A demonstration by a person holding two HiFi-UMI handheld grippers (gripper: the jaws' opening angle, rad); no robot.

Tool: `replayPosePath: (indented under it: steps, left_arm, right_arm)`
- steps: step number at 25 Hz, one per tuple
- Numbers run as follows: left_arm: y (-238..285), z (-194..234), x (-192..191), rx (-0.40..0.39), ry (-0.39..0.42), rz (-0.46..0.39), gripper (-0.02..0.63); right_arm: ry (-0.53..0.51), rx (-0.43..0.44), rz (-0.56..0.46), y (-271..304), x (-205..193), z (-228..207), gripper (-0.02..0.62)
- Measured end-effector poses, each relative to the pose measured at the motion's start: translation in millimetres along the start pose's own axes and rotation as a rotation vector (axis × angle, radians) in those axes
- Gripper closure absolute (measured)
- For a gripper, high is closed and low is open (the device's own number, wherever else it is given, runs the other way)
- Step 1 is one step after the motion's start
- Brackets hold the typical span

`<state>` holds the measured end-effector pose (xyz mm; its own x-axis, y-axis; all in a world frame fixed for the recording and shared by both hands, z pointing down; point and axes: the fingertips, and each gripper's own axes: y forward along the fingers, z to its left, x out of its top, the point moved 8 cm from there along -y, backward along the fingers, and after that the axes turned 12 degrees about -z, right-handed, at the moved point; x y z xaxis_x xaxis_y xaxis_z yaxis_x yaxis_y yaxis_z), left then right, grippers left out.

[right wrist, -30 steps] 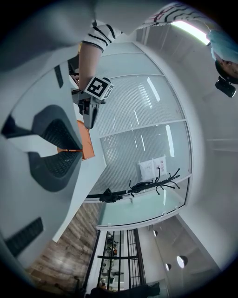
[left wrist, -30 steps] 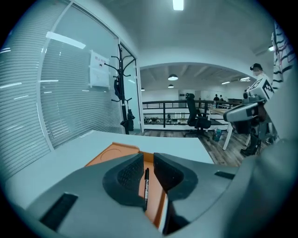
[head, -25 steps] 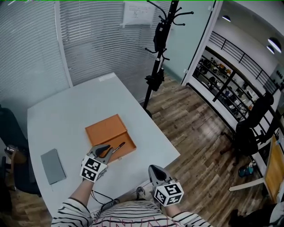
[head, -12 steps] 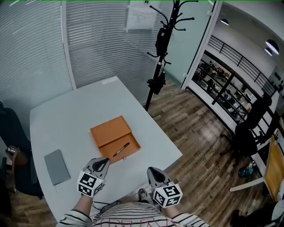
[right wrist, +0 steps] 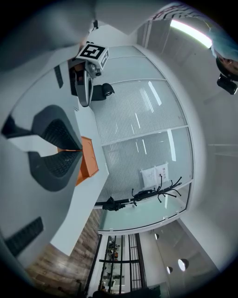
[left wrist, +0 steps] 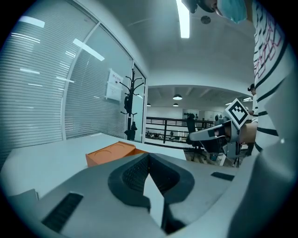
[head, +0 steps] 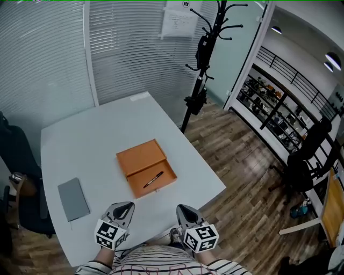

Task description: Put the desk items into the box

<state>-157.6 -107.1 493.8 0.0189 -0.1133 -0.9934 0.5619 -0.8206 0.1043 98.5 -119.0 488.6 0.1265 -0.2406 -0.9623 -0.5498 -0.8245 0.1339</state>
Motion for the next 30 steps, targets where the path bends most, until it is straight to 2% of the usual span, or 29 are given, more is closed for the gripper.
replayPosePath:
  steps: [12,30]
  left_arm:
    - [-27.6,0.6,-12.2,0.056,-0.010,0.017,0.583]
    - [-14.7,-7.6,-14.5,0.077,-0.032,0.016,0.583]
  right_arm:
    - [-0.049,0.058,0.051,11.4,-9.5,20.4,0.569]
    - [-0.057,0.086,0.066,15.6,-6.6,6.8,0.569]
